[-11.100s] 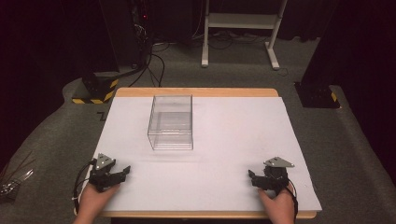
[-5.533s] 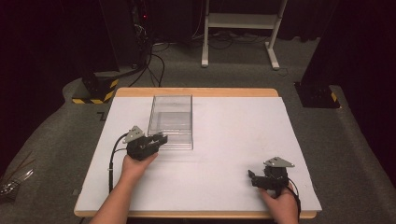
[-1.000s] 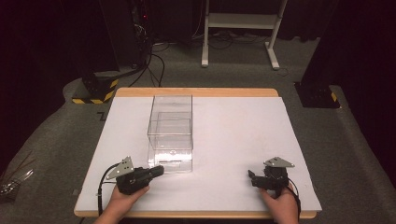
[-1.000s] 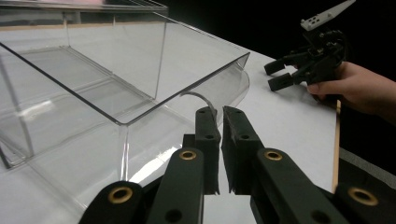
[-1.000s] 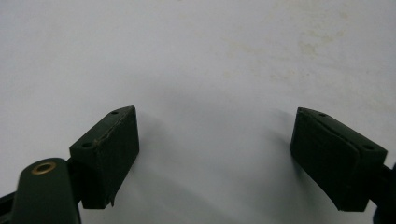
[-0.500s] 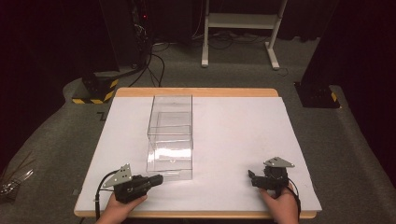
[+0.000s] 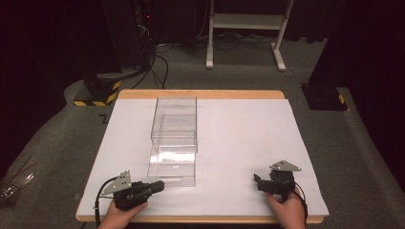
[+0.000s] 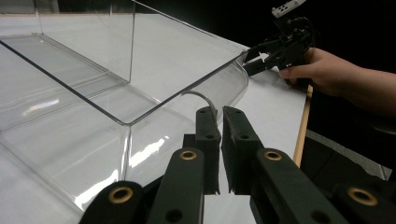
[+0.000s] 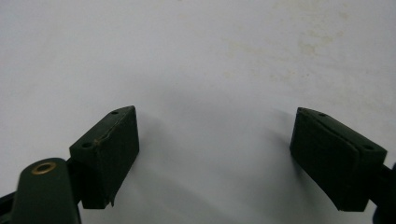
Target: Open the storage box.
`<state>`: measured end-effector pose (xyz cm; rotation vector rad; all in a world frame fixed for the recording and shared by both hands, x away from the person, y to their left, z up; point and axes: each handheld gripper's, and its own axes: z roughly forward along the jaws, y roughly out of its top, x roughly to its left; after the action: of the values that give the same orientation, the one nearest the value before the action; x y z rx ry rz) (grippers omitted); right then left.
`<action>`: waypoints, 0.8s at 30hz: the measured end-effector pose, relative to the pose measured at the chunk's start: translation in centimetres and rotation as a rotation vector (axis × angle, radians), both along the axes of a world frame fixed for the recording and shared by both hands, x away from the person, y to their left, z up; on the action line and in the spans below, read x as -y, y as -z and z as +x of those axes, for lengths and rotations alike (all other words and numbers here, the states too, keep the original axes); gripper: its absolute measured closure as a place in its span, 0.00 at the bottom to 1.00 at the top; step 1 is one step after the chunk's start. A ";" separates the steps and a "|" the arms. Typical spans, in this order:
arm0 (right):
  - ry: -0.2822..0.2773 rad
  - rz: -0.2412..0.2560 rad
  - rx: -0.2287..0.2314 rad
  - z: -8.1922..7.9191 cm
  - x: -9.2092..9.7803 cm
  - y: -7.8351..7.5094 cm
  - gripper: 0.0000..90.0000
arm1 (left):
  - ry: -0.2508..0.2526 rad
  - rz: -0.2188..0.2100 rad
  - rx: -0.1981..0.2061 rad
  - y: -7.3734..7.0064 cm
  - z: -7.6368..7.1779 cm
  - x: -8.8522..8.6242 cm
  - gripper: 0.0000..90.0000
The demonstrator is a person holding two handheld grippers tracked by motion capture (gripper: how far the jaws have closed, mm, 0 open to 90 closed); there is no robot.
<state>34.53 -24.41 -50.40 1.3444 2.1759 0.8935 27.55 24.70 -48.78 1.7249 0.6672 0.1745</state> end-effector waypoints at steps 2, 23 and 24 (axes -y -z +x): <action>0.000 0.000 0.000 0.0 0.0 0.0 0.17 | 0.000 0.000 0.000 0.0 0.0 0.0 0.95; 0.000 0.000 0.000 0.0 0.0 0.0 0.17 | -0.059 0.005 0.034 -0.9 -0.6 -0.4 0.88; 0.000 0.000 0.000 0.0 0.0 0.0 0.17 | -0.063 -0.001 0.036 -1.0 -0.6 -0.4 0.89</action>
<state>34.53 -24.41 -50.40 1.3441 2.1759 0.8932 26.91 25.12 -47.79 1.6973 0.6957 0.2484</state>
